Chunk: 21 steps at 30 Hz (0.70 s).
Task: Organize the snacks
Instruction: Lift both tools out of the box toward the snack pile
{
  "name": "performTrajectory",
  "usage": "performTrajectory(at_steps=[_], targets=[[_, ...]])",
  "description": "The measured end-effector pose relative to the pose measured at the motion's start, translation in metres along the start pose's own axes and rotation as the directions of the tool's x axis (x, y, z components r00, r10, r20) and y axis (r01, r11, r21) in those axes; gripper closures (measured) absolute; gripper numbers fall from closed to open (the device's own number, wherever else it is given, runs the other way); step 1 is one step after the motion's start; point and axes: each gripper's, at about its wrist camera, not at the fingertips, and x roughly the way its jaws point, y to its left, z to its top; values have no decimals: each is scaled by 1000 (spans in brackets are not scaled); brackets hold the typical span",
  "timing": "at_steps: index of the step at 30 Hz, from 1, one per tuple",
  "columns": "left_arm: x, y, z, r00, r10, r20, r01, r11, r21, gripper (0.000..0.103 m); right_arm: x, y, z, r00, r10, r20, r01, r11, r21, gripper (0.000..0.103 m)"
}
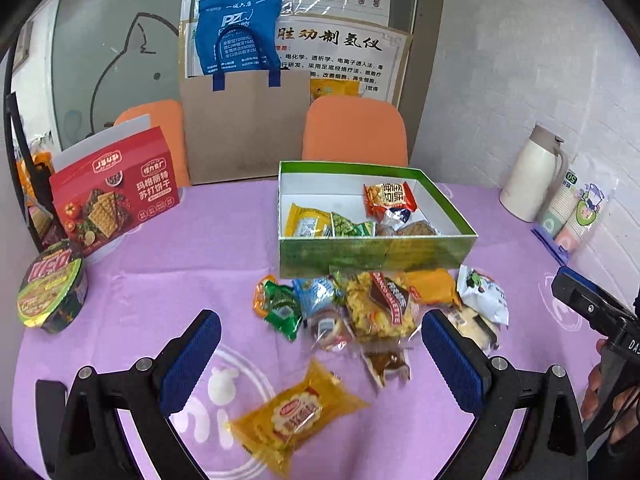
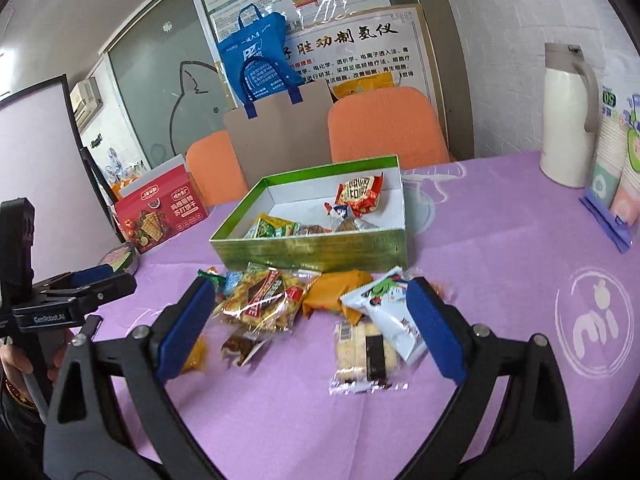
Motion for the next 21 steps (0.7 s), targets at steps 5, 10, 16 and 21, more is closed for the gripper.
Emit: performTrajectory(at_steps=[5, 10, 16, 21], targets=[[-5, 20, -43, 999, 15, -45, -16, 1000, -25, 1, 6, 2, -44, 995, 37, -95, -32, 998, 54, 7], [-5, 32, -78, 995, -5, -100, 1, 999, -36, 1, 40, 22, -74, 973, 68, -222, -58, 997, 50, 15], [-13, 47, -91, 994, -17, -107, 10, 998, -68, 1, 91, 61, -68, 957, 85, -276, -86, 996, 6, 23], [-17, 54, -90, 994, -23, -104, 15, 997, -80, 1, 138, 80, -68, 946, 37, -323, -42, 999, -8, 42]])
